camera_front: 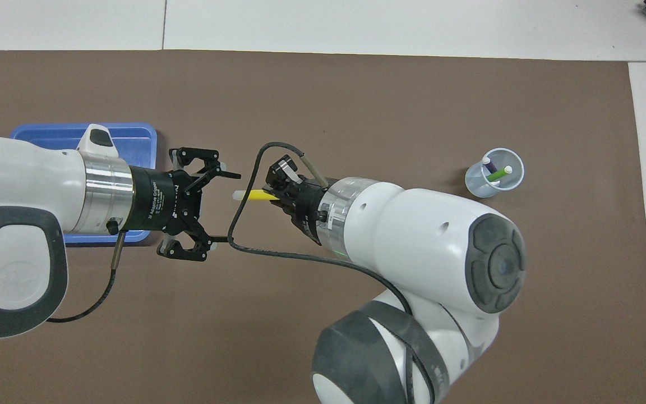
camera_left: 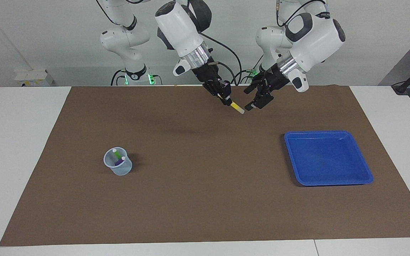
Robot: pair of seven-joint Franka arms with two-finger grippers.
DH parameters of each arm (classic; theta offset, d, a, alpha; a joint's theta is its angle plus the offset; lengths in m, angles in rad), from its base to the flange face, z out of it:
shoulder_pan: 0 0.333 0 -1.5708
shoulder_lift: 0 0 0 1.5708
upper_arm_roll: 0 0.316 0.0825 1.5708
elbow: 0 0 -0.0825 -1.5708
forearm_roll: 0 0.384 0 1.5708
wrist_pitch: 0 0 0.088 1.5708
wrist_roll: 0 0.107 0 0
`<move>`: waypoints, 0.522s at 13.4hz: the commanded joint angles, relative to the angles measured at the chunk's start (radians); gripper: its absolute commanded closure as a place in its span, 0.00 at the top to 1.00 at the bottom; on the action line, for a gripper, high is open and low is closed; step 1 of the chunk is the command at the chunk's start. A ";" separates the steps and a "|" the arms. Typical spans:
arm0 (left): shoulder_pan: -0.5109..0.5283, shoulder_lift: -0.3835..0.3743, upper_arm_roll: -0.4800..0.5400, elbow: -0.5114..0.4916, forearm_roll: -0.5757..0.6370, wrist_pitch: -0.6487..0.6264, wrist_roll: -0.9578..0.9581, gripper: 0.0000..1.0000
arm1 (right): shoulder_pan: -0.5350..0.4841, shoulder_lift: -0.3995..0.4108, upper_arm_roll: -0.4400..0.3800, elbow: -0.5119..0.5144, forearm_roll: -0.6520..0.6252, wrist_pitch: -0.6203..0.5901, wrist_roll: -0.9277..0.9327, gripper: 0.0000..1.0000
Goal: Transfer and insert pens with both arms
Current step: 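Carry the yellow pen to the cup while the left gripper withdraws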
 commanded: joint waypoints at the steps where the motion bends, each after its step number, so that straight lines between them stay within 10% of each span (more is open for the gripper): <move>1: -0.004 -0.009 0.010 0.068 0.254 -0.119 0.092 1.00 | -0.070 -0.023 0.006 0.000 -0.015 -0.129 -0.246 0.00; 7: 0.065 -0.021 0.036 0.114 0.515 -0.240 0.856 1.00 | -0.260 -0.029 0.006 -0.002 -0.145 -0.254 -0.789 0.00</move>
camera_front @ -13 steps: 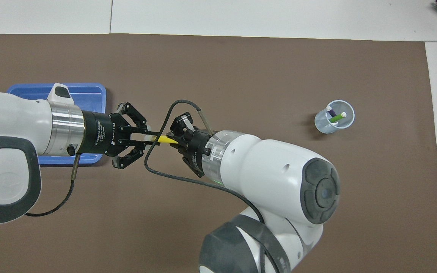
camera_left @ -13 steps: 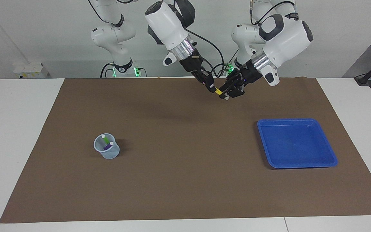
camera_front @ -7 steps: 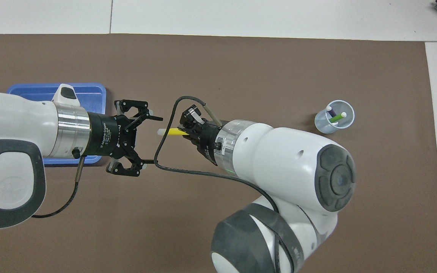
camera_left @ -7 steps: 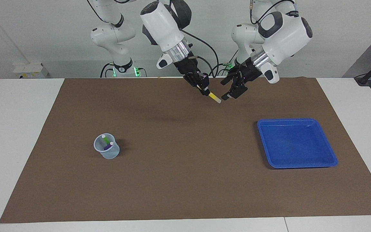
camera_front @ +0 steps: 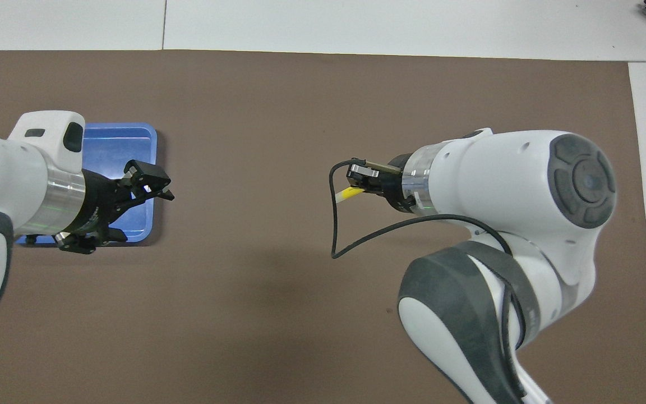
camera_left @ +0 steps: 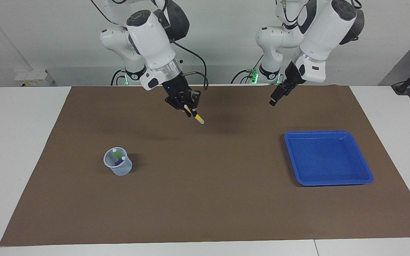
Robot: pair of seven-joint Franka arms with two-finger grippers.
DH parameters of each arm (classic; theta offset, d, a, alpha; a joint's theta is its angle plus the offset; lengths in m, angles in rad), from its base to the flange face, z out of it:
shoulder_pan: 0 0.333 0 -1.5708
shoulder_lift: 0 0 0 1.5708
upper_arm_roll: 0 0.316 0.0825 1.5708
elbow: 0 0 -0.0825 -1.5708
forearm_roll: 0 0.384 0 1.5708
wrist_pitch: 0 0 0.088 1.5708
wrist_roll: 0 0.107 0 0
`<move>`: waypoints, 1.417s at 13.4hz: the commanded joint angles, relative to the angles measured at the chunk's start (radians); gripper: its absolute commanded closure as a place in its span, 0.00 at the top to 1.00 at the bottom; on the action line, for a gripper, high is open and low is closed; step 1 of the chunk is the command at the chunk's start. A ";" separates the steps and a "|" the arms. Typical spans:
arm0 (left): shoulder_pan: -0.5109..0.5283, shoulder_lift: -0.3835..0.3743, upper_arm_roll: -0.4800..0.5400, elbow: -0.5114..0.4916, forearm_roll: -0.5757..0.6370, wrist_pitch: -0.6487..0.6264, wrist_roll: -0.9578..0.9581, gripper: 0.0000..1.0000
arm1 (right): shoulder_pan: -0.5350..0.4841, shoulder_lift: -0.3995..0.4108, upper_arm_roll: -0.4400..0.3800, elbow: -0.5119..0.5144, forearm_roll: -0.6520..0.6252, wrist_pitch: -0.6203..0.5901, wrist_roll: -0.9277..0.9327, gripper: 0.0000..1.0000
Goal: Transfer and insert pens with both arms
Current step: 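Carry the yellow pen to the cup while the left gripper withdraws, then lower the yellow pen into the white cup with the right gripper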
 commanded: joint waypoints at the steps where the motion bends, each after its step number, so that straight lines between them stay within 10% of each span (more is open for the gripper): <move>1: 0.009 -0.011 0.005 0.029 0.093 -0.033 0.216 1.00 | -0.089 -0.004 0.011 0.001 -0.073 -0.033 -0.237 0.00; 6: 0.020 0.015 0.006 0.111 0.216 -0.006 0.756 1.00 | -0.256 0.002 0.014 0.003 -0.236 -0.055 -0.806 0.00; 9: 0.064 0.024 0.006 0.124 0.207 0.005 0.773 1.00 | -0.373 0.028 0.014 0.003 -0.263 -0.035 -1.058 0.00; 19: 0.063 -0.034 -0.003 0.138 0.205 -0.134 0.722 1.00 | -0.419 0.133 0.015 -0.068 -0.254 0.135 -1.082 0.00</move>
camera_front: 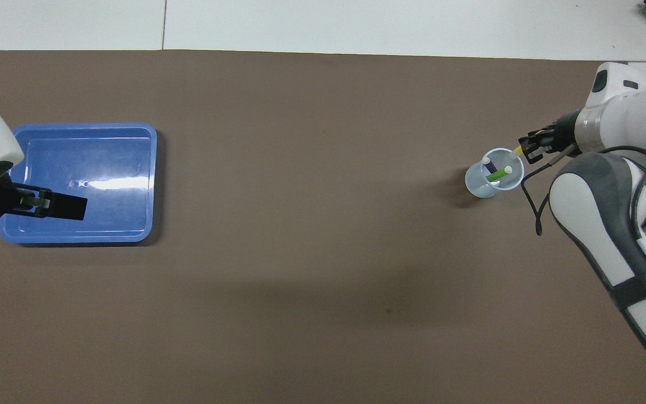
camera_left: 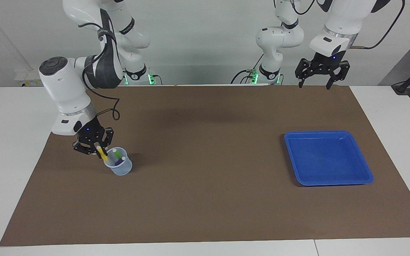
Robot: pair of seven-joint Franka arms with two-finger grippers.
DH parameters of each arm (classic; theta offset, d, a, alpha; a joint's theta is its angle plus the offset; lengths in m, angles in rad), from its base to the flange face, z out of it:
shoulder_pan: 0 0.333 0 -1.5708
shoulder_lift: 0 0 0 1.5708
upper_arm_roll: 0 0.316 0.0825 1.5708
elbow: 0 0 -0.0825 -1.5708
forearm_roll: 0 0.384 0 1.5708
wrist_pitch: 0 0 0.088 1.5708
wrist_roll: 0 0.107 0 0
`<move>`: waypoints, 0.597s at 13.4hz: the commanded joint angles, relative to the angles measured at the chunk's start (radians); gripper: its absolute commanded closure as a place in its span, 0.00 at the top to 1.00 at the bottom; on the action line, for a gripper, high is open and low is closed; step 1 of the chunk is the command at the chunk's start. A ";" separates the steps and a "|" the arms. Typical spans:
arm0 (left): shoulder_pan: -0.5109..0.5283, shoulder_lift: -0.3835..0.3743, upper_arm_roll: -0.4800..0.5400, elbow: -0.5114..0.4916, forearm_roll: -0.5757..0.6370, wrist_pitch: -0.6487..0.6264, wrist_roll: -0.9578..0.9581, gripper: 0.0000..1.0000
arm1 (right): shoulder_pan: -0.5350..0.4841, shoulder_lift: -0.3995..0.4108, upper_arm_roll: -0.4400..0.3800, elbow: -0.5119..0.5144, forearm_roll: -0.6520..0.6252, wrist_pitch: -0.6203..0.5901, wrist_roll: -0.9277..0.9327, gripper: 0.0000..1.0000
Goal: Transfer and insert pens with both arms
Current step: 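Lower the yellow pen into the white cup with the right gripper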
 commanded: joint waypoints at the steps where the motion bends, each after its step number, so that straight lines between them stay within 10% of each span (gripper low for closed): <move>1: 0.003 -0.013 0.003 -0.003 0.018 -0.004 -0.006 1.00 | -0.021 0.001 0.011 -0.037 -0.001 0.039 0.062 0.00; 8: 0.005 -0.016 0.004 -0.005 0.018 -0.022 -0.012 1.00 | -0.023 -0.002 0.011 -0.045 0.001 0.023 0.114 0.02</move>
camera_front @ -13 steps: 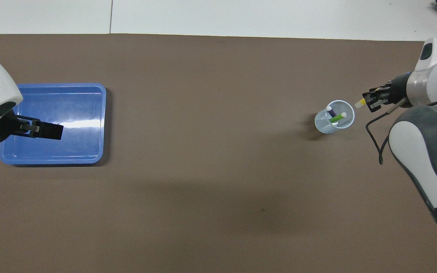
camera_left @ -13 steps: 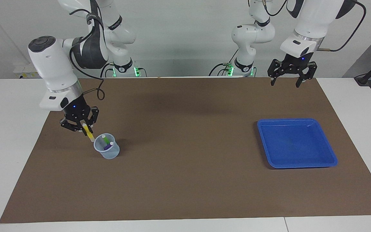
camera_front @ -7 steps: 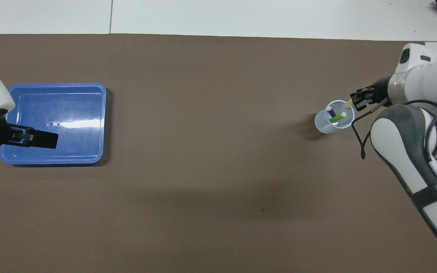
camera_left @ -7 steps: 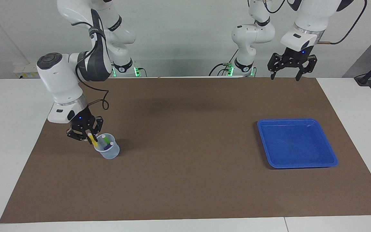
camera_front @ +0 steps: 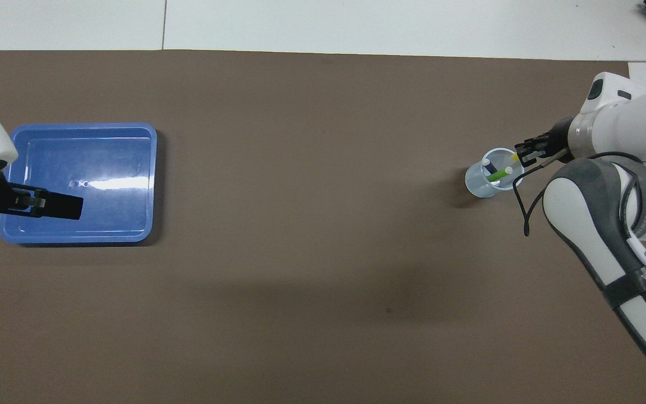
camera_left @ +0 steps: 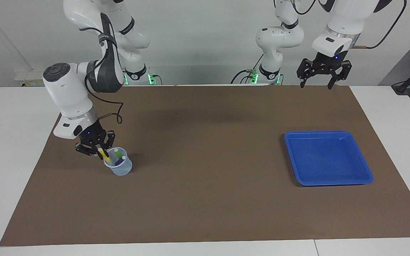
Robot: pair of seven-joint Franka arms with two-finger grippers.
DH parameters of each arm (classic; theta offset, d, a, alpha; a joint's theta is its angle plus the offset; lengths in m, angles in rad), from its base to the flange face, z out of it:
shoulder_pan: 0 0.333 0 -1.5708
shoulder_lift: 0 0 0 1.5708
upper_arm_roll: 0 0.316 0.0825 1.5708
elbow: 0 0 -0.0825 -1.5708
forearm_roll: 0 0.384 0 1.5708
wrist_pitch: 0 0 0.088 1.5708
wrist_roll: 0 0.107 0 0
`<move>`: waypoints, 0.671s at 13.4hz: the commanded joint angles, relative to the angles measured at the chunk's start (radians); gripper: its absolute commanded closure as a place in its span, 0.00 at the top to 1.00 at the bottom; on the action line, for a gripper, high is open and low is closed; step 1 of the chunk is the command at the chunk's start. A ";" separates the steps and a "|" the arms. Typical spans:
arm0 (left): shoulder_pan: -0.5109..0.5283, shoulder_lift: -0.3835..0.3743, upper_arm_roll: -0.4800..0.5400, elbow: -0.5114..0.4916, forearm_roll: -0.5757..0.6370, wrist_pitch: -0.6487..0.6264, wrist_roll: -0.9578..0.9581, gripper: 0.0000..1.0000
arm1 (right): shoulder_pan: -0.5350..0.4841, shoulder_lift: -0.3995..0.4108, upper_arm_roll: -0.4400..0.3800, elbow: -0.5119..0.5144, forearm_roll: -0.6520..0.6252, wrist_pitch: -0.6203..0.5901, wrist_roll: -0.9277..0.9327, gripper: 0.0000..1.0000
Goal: Transfer and insert pens with both arms
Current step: 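Lower the yellow pen into the white cup with the right gripper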
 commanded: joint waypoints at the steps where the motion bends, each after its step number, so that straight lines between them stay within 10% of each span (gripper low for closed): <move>1: 0.004 -0.016 -0.002 -0.005 0.020 -0.018 -0.010 1.00 | -0.018 -0.008 0.015 -0.020 0.000 0.011 0.015 0.17; 2: 0.004 -0.017 0.000 -0.005 0.018 -0.018 -0.010 1.00 | -0.017 -0.010 0.015 -0.021 0.000 0.011 0.015 0.24; 4: 0.003 -0.013 -0.005 0.004 0.018 0.006 -0.010 1.00 | -0.017 -0.013 0.015 -0.027 0.000 0.011 0.018 0.93; 9: 0.009 0.067 0.009 0.134 -0.049 -0.068 -0.016 1.00 | -0.018 -0.011 0.015 -0.021 0.007 -0.001 0.018 1.00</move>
